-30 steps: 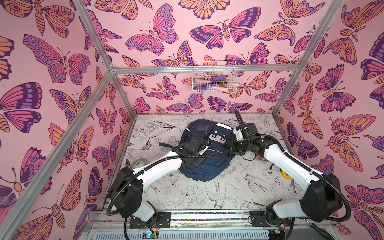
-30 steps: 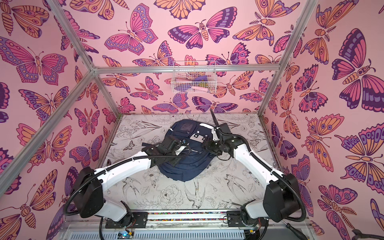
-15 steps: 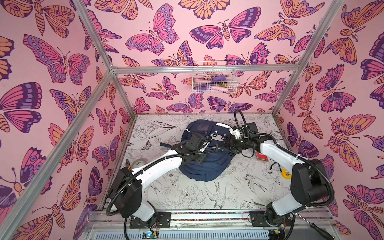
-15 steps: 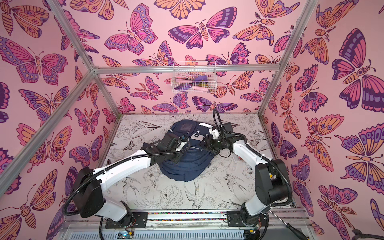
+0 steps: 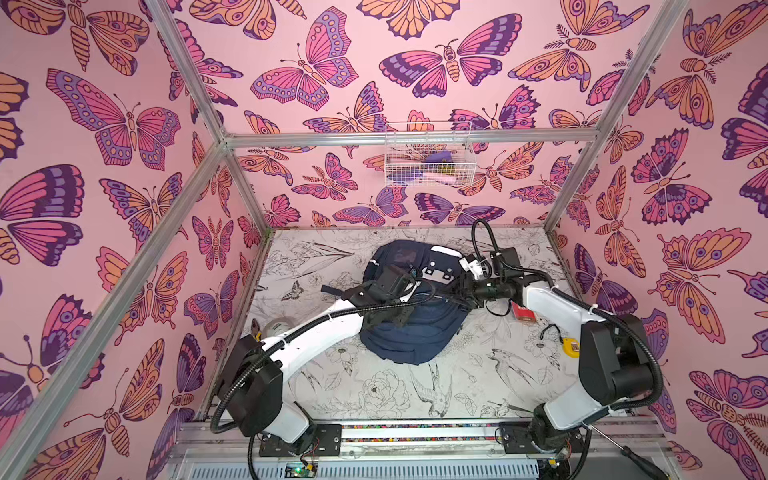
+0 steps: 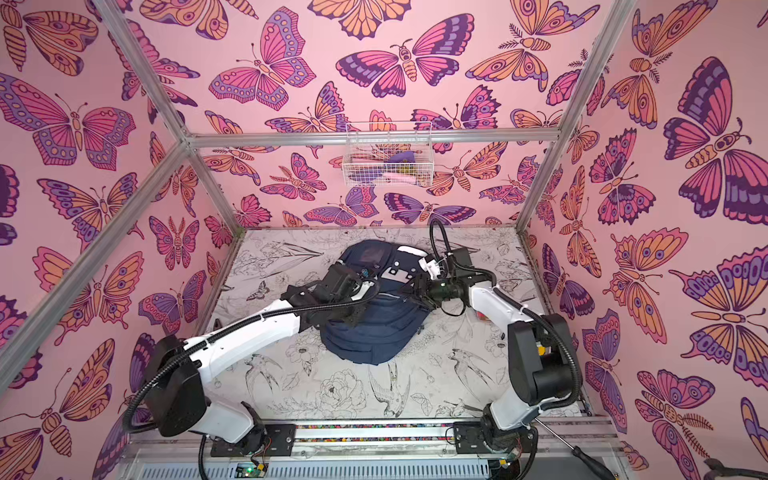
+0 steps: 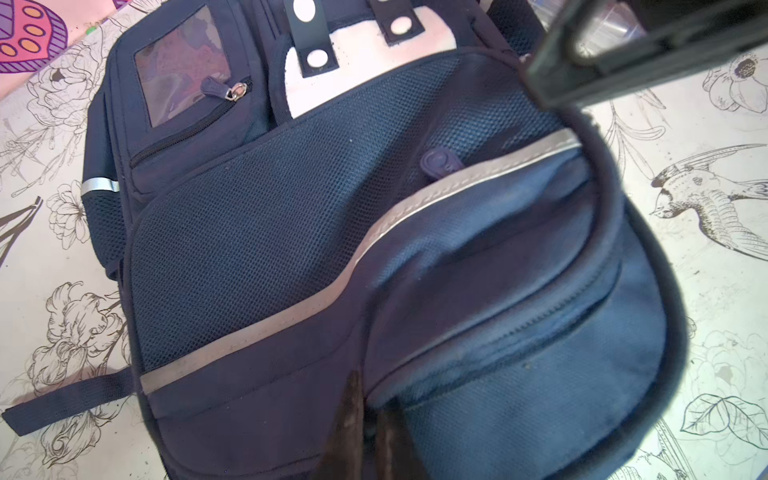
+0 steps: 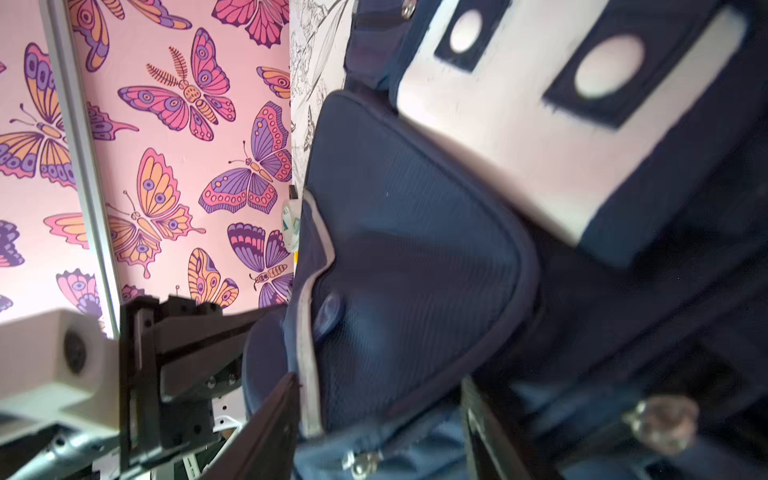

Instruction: Pack the student bag

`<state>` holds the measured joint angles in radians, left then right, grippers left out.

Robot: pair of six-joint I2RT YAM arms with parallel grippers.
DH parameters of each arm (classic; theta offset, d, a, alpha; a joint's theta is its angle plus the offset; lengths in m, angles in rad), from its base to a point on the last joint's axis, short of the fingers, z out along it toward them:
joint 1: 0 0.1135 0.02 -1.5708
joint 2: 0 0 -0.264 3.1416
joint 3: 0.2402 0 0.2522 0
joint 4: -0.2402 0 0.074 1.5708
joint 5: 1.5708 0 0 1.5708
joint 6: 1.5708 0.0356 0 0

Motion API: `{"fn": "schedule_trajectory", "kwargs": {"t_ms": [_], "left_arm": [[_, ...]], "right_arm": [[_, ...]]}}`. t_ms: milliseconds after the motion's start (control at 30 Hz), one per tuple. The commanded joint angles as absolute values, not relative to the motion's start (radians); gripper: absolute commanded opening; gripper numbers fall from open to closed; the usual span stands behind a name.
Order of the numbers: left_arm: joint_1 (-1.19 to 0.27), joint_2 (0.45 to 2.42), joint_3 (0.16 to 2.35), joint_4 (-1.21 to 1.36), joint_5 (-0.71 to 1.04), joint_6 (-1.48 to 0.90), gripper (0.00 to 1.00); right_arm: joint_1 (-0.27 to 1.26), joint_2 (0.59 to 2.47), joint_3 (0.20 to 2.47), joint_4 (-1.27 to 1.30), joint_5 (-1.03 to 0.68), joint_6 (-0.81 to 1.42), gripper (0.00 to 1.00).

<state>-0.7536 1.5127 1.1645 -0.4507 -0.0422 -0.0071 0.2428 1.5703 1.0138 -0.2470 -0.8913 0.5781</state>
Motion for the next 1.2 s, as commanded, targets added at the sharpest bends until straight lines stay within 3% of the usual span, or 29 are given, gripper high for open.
{"fn": "schedule_trajectory", "kwargs": {"t_ms": [0, 200, 467, 833, 1167], "left_arm": [[-0.756, 1.463, 1.207, -0.39, 0.007, -0.08, 0.0], [-0.756, 1.461, 1.202, -0.39, 0.005, -0.086, 0.0], [-0.756, 1.455, 1.191, -0.391, 0.012, -0.094, 0.0], [-0.756, 1.453, 1.18, -0.393, 0.025, -0.097, 0.0], [-0.756, 1.456, 1.171, -0.391, 0.026, -0.099, 0.0]], "right_arm": [[0.249, 1.477, 0.982, -0.292, -0.946, 0.552, 0.61], [0.251, 1.41, 0.953, -0.271, -0.942, 0.591, 0.59], [0.277, 1.384, 0.909, -0.28, -0.912, 0.585, 0.46], [0.347, 1.413, 1.036, -0.506, -0.685, 0.425, 0.49], [0.46, 1.463, 1.171, -0.69, -0.385, 0.316, 0.27]]}}
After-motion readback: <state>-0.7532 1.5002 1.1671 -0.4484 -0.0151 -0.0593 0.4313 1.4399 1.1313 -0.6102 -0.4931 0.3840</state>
